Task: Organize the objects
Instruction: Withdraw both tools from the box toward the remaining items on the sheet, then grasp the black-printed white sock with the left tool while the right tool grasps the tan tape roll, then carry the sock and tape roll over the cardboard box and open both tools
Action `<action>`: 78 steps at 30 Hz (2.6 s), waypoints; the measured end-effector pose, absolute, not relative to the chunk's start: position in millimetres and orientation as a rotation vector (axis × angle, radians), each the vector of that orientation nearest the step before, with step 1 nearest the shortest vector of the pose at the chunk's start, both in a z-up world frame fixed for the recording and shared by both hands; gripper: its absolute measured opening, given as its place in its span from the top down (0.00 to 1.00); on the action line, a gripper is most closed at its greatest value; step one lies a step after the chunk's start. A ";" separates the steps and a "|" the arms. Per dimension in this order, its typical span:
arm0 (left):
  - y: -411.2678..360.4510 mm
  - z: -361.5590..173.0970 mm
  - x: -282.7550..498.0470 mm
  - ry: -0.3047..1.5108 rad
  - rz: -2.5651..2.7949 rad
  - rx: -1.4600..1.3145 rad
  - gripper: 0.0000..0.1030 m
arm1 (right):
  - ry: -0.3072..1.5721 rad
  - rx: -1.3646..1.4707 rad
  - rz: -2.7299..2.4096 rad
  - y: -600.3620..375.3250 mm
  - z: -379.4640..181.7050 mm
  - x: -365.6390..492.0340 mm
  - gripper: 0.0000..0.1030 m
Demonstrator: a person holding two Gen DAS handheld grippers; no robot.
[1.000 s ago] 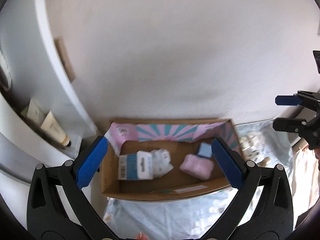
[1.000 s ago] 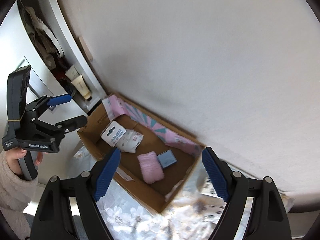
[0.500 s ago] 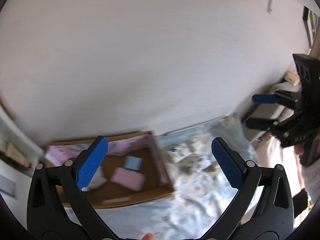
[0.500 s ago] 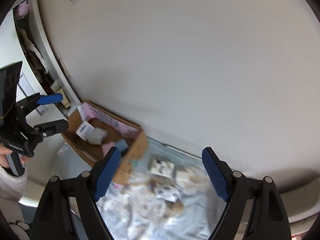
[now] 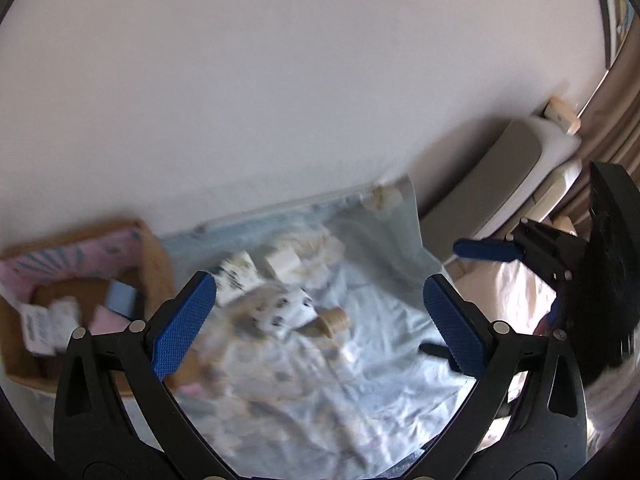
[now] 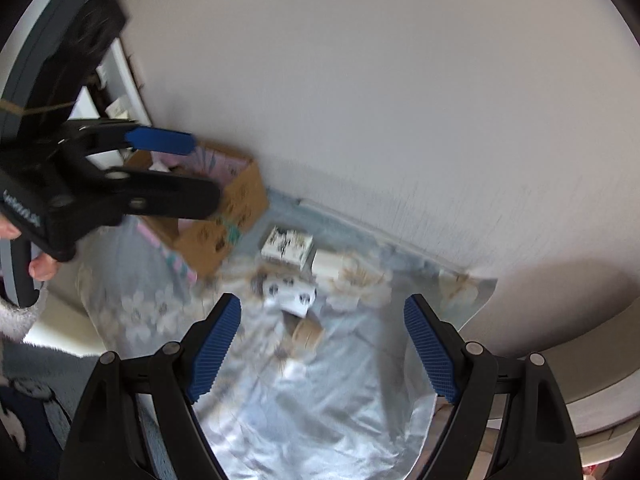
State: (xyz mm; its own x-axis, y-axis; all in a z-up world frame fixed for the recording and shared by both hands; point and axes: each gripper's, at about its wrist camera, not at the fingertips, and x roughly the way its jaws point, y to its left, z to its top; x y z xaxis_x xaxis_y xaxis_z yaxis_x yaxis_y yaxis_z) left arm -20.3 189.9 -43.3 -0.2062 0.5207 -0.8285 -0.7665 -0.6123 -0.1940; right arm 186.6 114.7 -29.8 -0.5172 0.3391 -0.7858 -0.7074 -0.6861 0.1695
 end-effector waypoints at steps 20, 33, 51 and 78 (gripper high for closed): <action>205.3 -183.4 -22.6 0.381 1.989 -1.381 0.07 | 0.623 -0.996 2.226 82.3 -163.7 156.6 0.22; 201.3 -210.8 -43.6 0.360 1.996 -1.408 0.27 | 0.584 -1.029 2.239 106.3 -174.9 130.5 0.34; 190.7 -197.6 -46.4 0.300 1.962 -1.352 0.41 | 0.578 -1.061 2.189 113.0 -182.3 126.3 0.75; 118.1 -76.4 -58.9 0.178 2.067 -1.114 0.41 | 0.543 -0.944 2.245 124.1 -53.9 110.4 0.75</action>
State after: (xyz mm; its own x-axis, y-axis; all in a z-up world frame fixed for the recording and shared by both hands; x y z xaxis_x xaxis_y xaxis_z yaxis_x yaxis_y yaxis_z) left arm -58.9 118.1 -76.4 -0.3246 0.5601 -0.7621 -0.6823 -0.6967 -0.2214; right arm 110.4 124.1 -53.9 -0.5411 0.3937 -0.7431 -0.6899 -0.7131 0.1247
